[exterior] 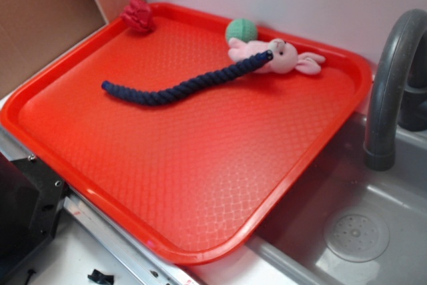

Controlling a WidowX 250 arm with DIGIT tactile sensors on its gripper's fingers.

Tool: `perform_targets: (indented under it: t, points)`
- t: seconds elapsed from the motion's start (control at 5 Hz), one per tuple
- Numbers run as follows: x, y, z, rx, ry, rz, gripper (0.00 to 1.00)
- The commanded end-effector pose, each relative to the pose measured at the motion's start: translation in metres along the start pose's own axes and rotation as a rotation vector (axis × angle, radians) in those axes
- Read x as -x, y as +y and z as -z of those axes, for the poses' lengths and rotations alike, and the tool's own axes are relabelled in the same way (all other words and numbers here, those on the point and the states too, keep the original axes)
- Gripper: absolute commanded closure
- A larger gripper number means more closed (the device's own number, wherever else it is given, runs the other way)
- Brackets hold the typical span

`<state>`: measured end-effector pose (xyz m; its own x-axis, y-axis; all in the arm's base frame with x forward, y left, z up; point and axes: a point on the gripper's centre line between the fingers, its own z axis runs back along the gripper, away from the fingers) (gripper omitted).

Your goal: Grab the blue rope.

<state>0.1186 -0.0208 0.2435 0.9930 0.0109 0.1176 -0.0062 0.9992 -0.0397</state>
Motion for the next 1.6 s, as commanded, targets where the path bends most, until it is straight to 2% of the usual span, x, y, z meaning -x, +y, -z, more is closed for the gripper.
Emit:
perform_targets:
  t: [0.0, 0.2, 0.4, 0.6, 0.8, 1.0, 1.2, 1.4]
  points:
    - [0.0, 0.0, 0.0, 0.0, 0.0, 0.0, 0.0]
    - [-0.022, -0.004, 0.012, -0.023, -0.071, 0.034, 0.0]
    - [-0.042, -0.006, 0.026, -0.018, -0.162, 0.118, 0.0]
    - [-0.077, -0.013, 0.059, -0.09, -0.133, 0.17, 0.0]
    - [-0.105, -0.014, 0.095, -0.127, -0.107, 0.167, 0.0]
    - [-0.119, -0.014, 0.13, -0.083, -0.073, 0.191, 0.0]
    - [-0.122, -0.01, 0.164, -0.088, -0.042, 0.22, 0.0]
    - [-0.122, -0.002, 0.196, -0.059, 0.019, 0.199, 0.0]
